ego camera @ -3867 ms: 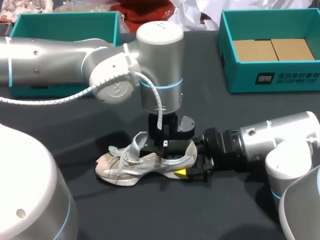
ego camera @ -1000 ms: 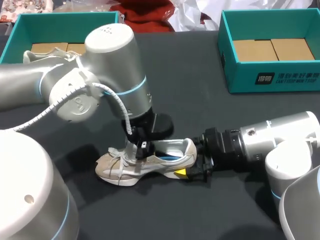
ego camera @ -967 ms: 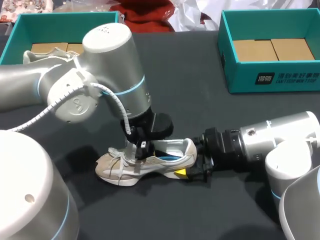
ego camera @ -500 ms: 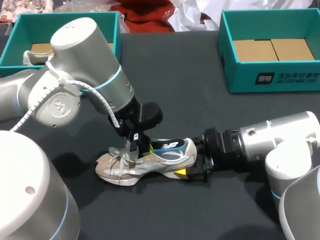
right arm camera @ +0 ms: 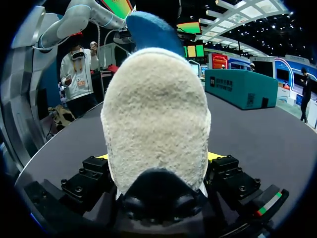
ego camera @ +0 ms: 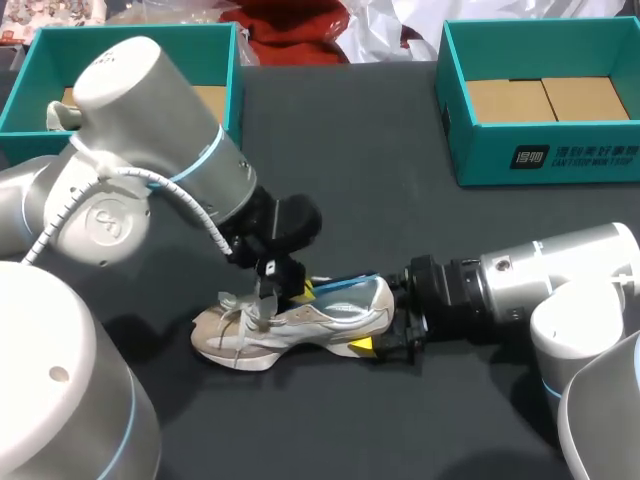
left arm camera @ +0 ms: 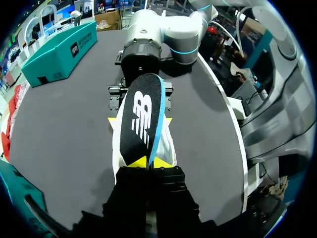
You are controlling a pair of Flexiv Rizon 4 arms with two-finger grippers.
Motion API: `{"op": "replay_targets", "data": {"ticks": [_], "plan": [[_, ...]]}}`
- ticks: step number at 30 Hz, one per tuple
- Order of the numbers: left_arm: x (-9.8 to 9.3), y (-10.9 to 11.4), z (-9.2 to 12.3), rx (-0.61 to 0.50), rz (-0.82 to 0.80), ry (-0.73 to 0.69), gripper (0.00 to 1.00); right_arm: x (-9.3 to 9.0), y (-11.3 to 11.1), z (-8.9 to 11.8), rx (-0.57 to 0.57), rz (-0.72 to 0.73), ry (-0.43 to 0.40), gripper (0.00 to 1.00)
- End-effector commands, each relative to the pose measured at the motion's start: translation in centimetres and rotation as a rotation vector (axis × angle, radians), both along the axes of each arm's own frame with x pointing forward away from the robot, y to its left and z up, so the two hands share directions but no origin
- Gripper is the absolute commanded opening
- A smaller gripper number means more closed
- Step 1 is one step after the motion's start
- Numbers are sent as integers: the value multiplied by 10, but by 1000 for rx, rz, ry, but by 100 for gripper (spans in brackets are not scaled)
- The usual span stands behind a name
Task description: Take the shoe out of the shoebox, open the shoe tongue, remove and reinsert the insole, then place the shoe into the shoebox
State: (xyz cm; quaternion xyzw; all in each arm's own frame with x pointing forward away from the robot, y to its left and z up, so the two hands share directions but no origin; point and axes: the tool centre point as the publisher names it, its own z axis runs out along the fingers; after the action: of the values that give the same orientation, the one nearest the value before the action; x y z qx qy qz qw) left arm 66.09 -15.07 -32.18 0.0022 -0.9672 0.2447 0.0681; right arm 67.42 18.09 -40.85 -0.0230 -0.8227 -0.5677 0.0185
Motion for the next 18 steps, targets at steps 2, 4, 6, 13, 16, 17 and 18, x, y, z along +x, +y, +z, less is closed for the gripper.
{"op": "replay_targets", "data": {"ticks": [2,4,6,13,16,17,18], "plan": [[-4,-20,9,32,7,-48,0,-1,2,0,-3,-2,0,0],[-2,-28,9,50,17,-69,0,-1,2,0,-3,-2,0,0],[0,-33,8,64,22,-83,0,-1,2,0,-3,-2,0,0],[0,-32,10,65,32,-105,27,-1,2,0,-3,-2,0,0],[-3,-28,13,64,48,-132,44,-1,2,0,-3,-2,0,0],[-5,-26,13,62,55,-146,51,-1,2,0,-3,-2,0,0],[-6,-25,14,61,61,-159,64,-1,2,0,-3,-2,0,0]]}}
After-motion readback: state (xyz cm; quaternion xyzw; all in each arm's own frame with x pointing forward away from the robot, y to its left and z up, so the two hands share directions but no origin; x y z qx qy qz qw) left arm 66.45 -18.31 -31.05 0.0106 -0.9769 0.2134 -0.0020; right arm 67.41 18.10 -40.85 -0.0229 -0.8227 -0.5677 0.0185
